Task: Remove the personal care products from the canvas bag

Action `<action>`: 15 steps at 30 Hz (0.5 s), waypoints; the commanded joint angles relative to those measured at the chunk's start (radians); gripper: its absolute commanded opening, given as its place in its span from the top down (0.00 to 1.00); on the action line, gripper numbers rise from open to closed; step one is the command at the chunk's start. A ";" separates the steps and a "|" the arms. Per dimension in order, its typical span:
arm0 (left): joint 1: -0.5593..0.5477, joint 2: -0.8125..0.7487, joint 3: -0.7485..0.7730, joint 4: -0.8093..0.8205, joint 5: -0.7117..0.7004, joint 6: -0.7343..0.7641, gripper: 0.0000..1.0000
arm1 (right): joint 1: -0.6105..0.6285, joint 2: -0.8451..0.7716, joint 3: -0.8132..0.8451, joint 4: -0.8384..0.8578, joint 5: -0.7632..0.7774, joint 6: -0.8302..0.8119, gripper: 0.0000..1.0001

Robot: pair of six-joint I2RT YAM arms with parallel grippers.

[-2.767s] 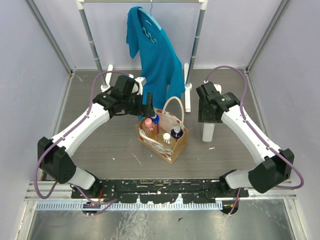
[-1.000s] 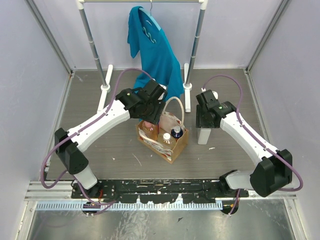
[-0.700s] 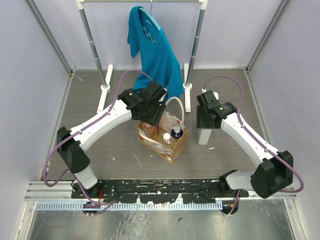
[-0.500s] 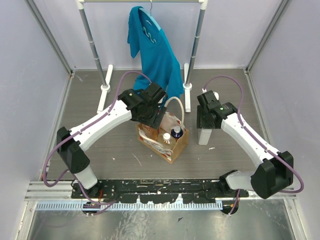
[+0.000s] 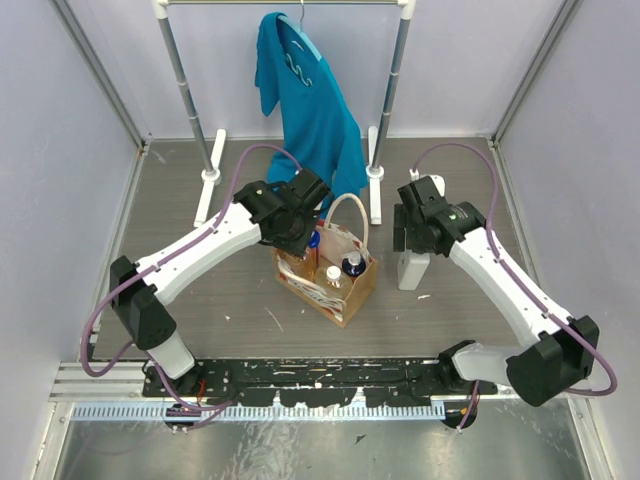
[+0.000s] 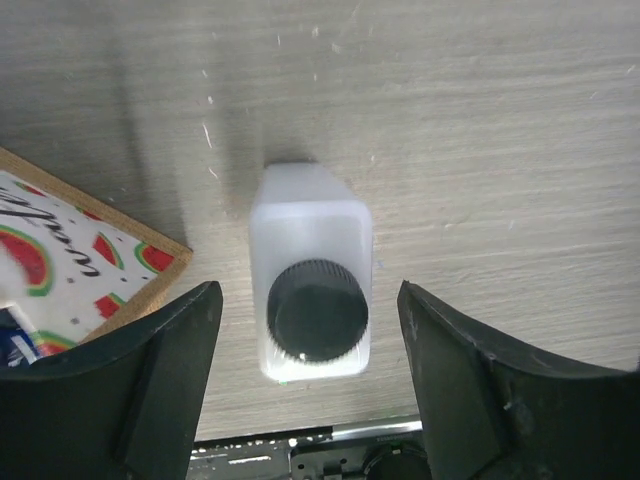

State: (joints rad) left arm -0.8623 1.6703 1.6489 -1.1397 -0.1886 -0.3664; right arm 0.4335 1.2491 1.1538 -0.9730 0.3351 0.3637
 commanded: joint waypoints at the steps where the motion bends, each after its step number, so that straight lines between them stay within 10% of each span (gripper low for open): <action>1: 0.000 -0.039 0.067 -0.003 -0.073 0.022 0.98 | 0.080 -0.074 0.161 -0.071 0.149 -0.003 0.23; 15: 0.000 -0.012 0.051 0.023 -0.075 0.014 0.39 | 0.163 -0.113 0.221 -0.089 0.053 0.001 0.23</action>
State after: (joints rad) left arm -0.8619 1.6741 1.6646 -1.1446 -0.2348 -0.3599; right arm 0.5804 1.1564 1.3666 -1.0847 0.4557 0.3679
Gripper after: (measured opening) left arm 0.614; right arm 0.772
